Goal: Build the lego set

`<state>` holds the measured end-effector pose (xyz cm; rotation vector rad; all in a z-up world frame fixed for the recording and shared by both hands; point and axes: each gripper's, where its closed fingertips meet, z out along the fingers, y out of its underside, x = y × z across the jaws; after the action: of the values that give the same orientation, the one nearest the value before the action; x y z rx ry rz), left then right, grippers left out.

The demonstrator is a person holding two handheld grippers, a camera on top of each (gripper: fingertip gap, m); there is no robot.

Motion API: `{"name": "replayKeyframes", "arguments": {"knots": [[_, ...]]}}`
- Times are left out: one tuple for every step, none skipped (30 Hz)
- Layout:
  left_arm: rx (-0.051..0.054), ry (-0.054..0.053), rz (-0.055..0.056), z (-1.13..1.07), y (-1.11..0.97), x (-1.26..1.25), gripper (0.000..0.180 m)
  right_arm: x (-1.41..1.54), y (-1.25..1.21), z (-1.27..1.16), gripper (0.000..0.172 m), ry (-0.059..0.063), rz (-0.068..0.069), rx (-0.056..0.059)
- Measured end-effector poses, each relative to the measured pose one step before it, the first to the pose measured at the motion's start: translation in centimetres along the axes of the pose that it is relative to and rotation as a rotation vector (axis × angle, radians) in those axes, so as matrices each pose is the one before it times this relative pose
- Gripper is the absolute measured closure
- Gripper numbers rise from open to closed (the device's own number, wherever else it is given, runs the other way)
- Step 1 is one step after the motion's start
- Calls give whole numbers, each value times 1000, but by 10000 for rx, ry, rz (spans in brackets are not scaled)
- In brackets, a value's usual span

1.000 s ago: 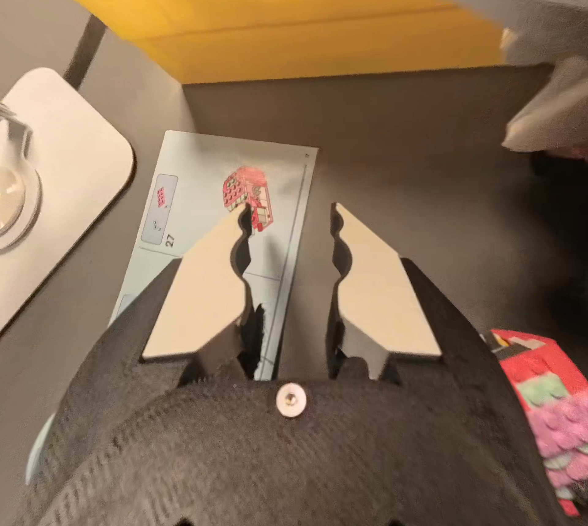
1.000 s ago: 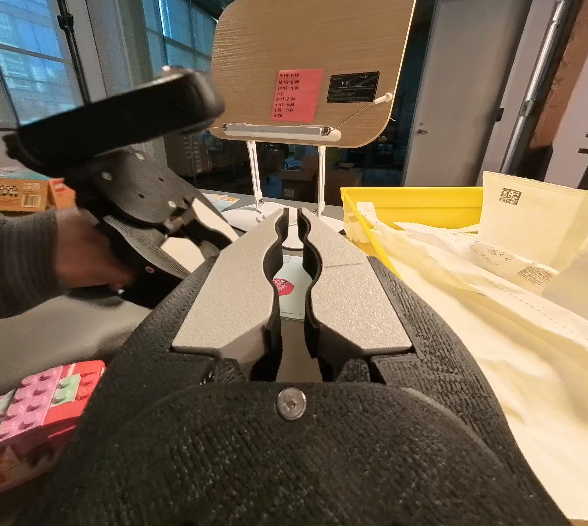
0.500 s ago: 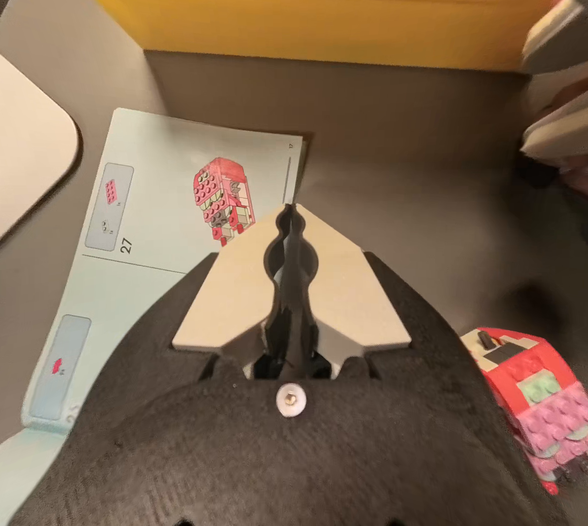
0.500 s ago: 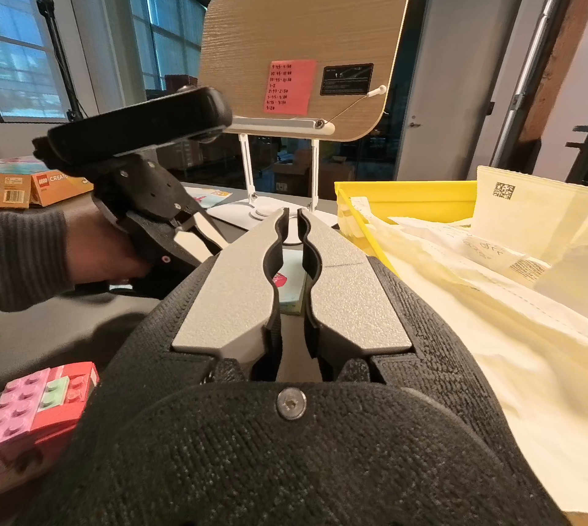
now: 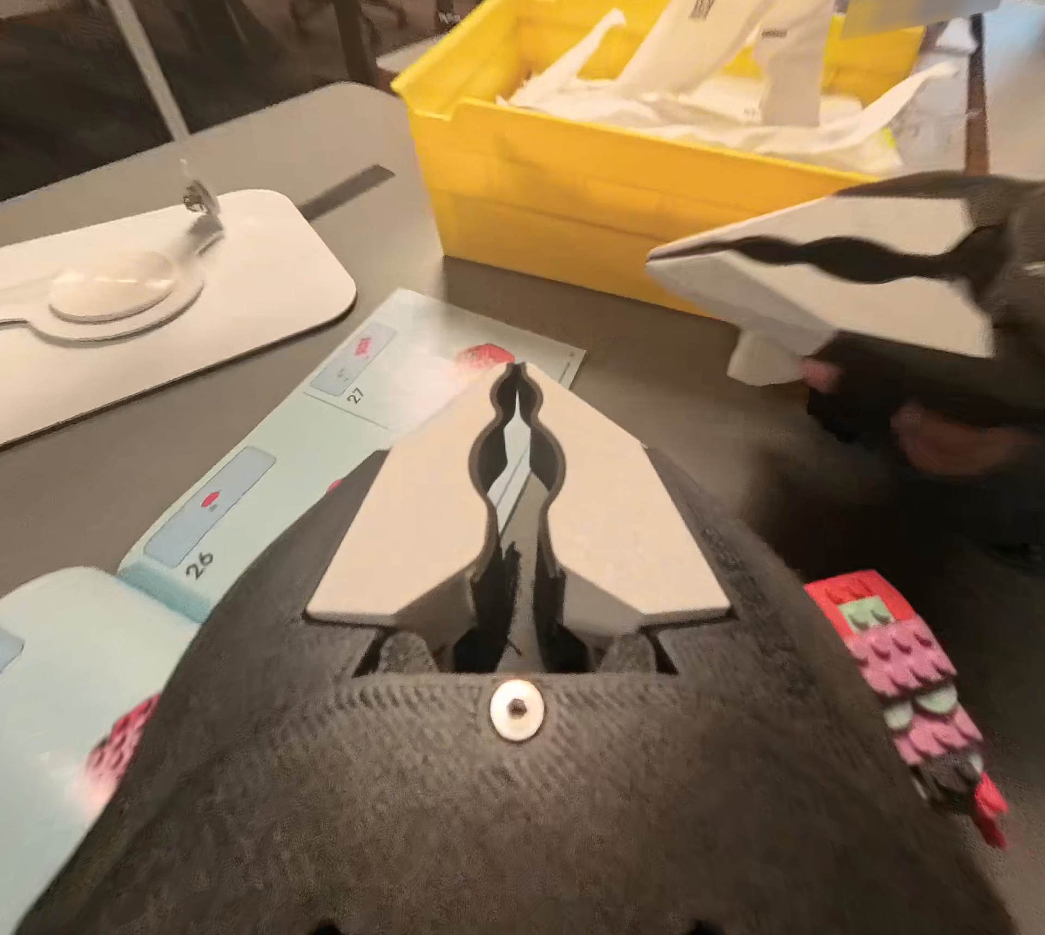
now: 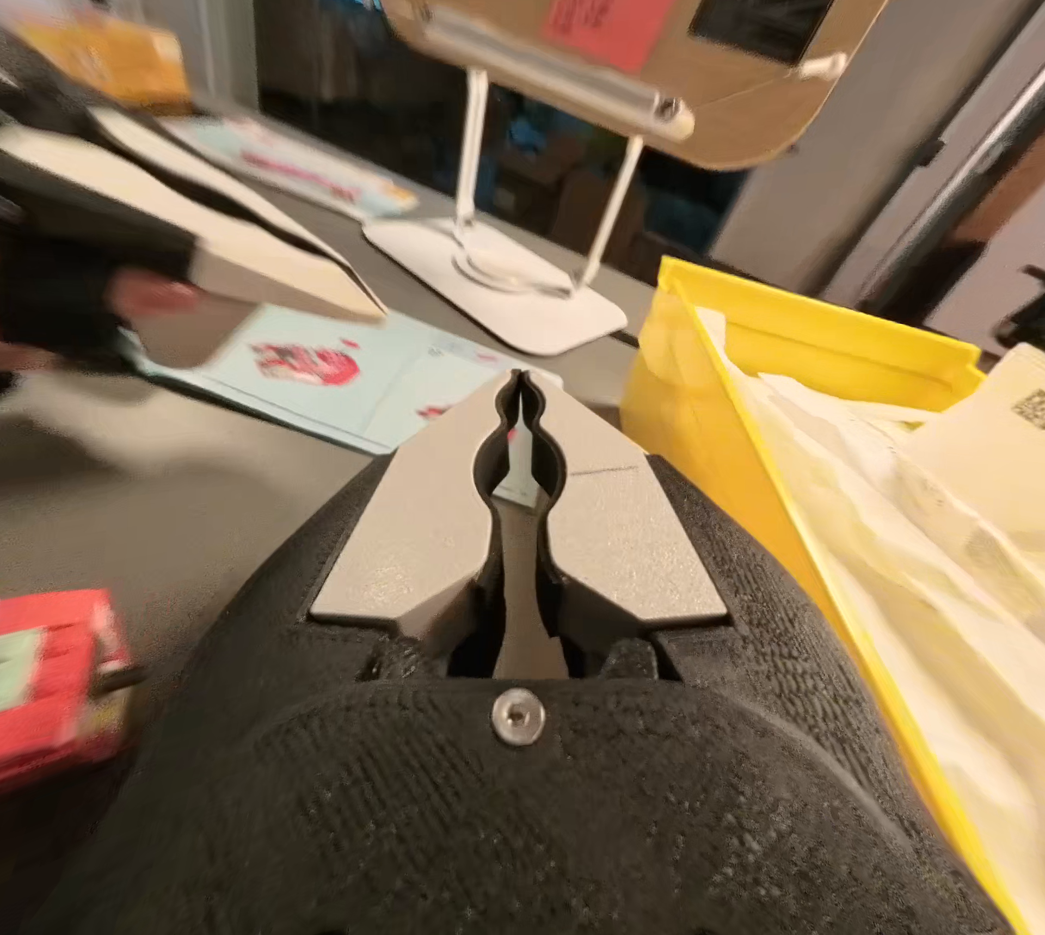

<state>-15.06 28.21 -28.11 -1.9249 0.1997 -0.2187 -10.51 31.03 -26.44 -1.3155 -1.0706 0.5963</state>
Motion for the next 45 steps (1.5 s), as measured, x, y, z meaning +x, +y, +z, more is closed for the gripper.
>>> {"name": "replayKeyframes", "arguments": {"knots": [[164, 41, -126, -389, 34, -172, 180, 412, 735, 679, 172, 294, -408, -529], [-149, -32, -11, -126, 269, -319, 180, 491, 282, 503, 172, 276, -173, -199], [-366, -88, 33, 115, 466, -357, 180, 399, -247, 204, 172, 157, 107, 189], [-330, -27, 66, 313, 390, -90, 180, 338, -637, -103, 172, 67, 302, 471], [-239, 30, 158, 486, 202, 196, 180, 400, -723, -311, 172, 80, 328, 526], [-227, -98, 239, 663, 90, 167, 167, 516, -596, -370, 172, 162, 243, 421], [-314, -264, 310, 823, 121, 10, 147, 429, -370, -277, 172, 161, 110, 306], [-334, -299, 300, 946, 61, -21, 129, 64, -174, -126, 172, 0, 28, 179], [-228, -60, 184, 1032, -96, 275, 114, -19, 49, 4, 172, 9, -33, 0], [-172, 179, 46, 1041, -165, 502, 108, 13, 133, 35, 172, 37, -112, -67], [-231, 148, 69, 969, -22, 358, 106, -10, 19, -2, 172, 29, -94, 1], [-382, -38, 185, 831, 252, 40, 105, -5, -50, -44, 172, -1, -16, 51], [-425, -4, 284, 664, 387, 73, 105, 13, -98, -56, 172, -23, 55, 66], [-350, 125, 231, 511, 367, 259, 105, 10, -107, -58, 172, -28, 73, 81], [-136, 225, 106, 319, 134, 375, 108, 42, -79, -27, 172, -5, 64, 62], [133, 250, 1, -1, -185, 335, 115, 62, -18, -16, 172, 7, 56, 27], [-100, 183, 10, 44, 219, 184, 121, 16, 0, 5, 172, -20, 56, 14], [29, 341, -117, -28, 84, 352, 131, -23, 4, 17, 172, -44, 68, 13], [80, 328, -221, 18, 53, 286, 139, -7, 28, 15, 172, -26, 54, -7], [124, 29, -180, -60, 18, -190, 145, 0, 5, 2, 172, -5, 21, 0], [86, 205, -88, -100, 16, 78, 148, -1, -25, 2, 172, 5, 3, 10], [48, 284, -172, -126, -2, 163, 155, 0, 15, 5, 172, 4, -3, -4], [21, 63, -173, -102, 57, -152, 173, -1, 6, -1, 172, 5, -7, -6], [11, -31, -70, -88, 83, -242, 180, -2, 11, -8, 172, 5, -3, -3], [19, 123, -101, -65, 6, 49, 180, 3, 15, 9, 172, 6, -9, -12], [28, 57, -71, -33, -8, 13, 180, -7, 70, 30, 172, 11, -28, -38], [19, 23, -49, -18, -11, -16, 180, -9, 120, 44, 172, 13, -40, -74], [1, 15, -8, -13, 8, 12, 180, 5, 84, 38, 172, 33, -52, -61], [5, 64, 68, -1, -4, 132, 180, 20, 37, 11, 172, 40, -47, -23], [32, 148, 145, -27, -43, 300, 179, 20, -14, -18, 172, 36, -21, 1], [34, -35, 142, -17, -49, 101, 160, 37, -17, -21, 172, 31, 1, 9], [-22, -252, 93, 26, 10, -243, 142, 18, -23, -22, 172, 21, 12, 7], [-80, -131, 141, 105, 70, -69, 131, 28, -5, -13, 172, 19, 13, 5], [-88, -155, 181, 109, 66, -93, 127, 27, -14, -20, 172, 17, 4, 2], [-48, -281, 222, 63, 19, -236, 127, 9, -13, -14, 172, 19, -8, 4], [8, -199, 249, 15, -50, -106, 128, 12, 1, -10, 172, 17, -10, 3], [14, -130, 192, -11, -50, -35, 130, 12, 4, -2, 172, 7, -2, -3], [12, -61, 110, -6, -22, 15, 133, 0, 8, 4, 172, 4, 0, -6], [-2, -27, 20, 1, 9, -7, 138, 6, 3, -1, 172, 4, -1, -2], [-4, -28, -23, -4, 23, -49, 142, 9, 1, -2, 172, -1, 4, 2], [-5, -17, -28, 0, 9, -49, 145, -6, 0, -8, 172, -5, 6, 1], [-6, -51, -13, -5, 9, -63, 150, 4, 4, -3, 172, -4, 5, -1], [-9, -95, 1, -3, 20, -111, 155, 0, 1, -2, 172, -7, 7, 1], [-15, -79, 18, -2, 21, -81, 160, 4, 6, 3, 172, -8, 9, 0], [-14, -32, 19, 8, 11, -11, 165, -11, 28, 18, 172, -13, 13, -8]]}}
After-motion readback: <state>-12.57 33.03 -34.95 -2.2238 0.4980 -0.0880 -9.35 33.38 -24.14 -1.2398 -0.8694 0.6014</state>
